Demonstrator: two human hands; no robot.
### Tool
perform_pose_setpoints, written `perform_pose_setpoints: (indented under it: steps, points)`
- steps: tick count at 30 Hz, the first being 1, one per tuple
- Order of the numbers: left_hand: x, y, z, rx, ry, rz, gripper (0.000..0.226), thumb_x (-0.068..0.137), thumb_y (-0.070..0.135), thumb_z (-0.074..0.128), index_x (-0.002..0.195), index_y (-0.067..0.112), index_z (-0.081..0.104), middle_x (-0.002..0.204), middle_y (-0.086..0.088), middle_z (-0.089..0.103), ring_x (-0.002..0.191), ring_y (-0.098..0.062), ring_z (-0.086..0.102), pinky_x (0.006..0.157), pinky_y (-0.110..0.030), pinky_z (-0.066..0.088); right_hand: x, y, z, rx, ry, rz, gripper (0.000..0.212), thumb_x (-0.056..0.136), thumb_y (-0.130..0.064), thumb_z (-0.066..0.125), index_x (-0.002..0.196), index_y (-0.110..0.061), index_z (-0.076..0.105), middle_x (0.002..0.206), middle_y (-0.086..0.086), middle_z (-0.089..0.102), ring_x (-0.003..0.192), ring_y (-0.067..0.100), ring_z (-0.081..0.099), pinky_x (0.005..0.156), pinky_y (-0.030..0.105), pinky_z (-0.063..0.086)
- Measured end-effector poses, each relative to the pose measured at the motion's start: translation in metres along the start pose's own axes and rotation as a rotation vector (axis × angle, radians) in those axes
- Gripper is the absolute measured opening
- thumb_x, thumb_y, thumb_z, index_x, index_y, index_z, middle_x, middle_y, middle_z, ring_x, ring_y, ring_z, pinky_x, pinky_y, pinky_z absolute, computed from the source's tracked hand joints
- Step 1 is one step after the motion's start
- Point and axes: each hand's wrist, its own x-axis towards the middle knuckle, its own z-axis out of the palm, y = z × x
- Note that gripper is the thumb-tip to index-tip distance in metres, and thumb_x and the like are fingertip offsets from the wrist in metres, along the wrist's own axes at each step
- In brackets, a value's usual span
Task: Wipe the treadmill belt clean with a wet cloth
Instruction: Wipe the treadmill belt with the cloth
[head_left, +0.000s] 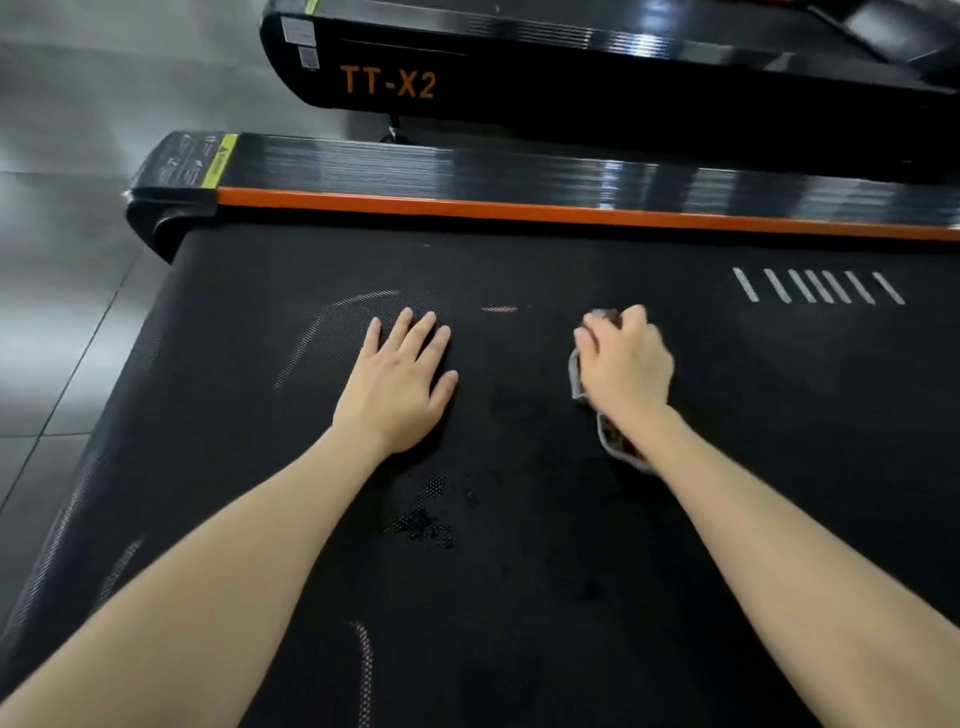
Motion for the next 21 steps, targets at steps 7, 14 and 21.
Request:
perform_pose_setpoints:
  steps: [7,14,21]
  points:
    - [0.0,-0.003,-0.002,-0.036,-0.002,0.007,0.073,0.089,0.052,0.004,0.149,0.017,0.025,0.157,-0.004,0.019,0.146,-0.022,0.006,0.119,-0.041,-0.002,-0.061,0.002,-0.019,0.128,-0.076,-0.686,0.041,0.089,-0.041,0.043,0.114,-0.019,0.067,0.095,0.01,0.057,0.072,0.027,0.054,0.046,0.034,0.048]
    - [0.011,-0.002,-0.008,0.067,-0.035,0.024,0.076,0.089,0.053,0.002,0.147,0.014,0.031,0.155,-0.005,0.025,0.146,-0.025,0.012,0.117,-0.047,-0.004,0.006,0.034,0.007,0.024,0.042,-0.166,0.023,0.09,-0.022,0.061,0.108,-0.011,0.07,0.09,0.015,0.052,0.071,0.032,0.053,0.05,0.03,0.036]
    - [0.049,-0.013,0.0,0.066,-0.018,0.031,0.076,0.087,0.056,0.0,0.15,0.019,0.022,0.158,0.0,0.017,0.147,-0.019,0.004,0.116,-0.05,-0.008,0.06,0.041,0.023,0.037,0.098,-0.155,0.03,0.096,-0.028,0.051,0.12,-0.016,0.064,0.102,0.016,0.052,0.083,0.035,0.054,0.059,0.034,0.038]
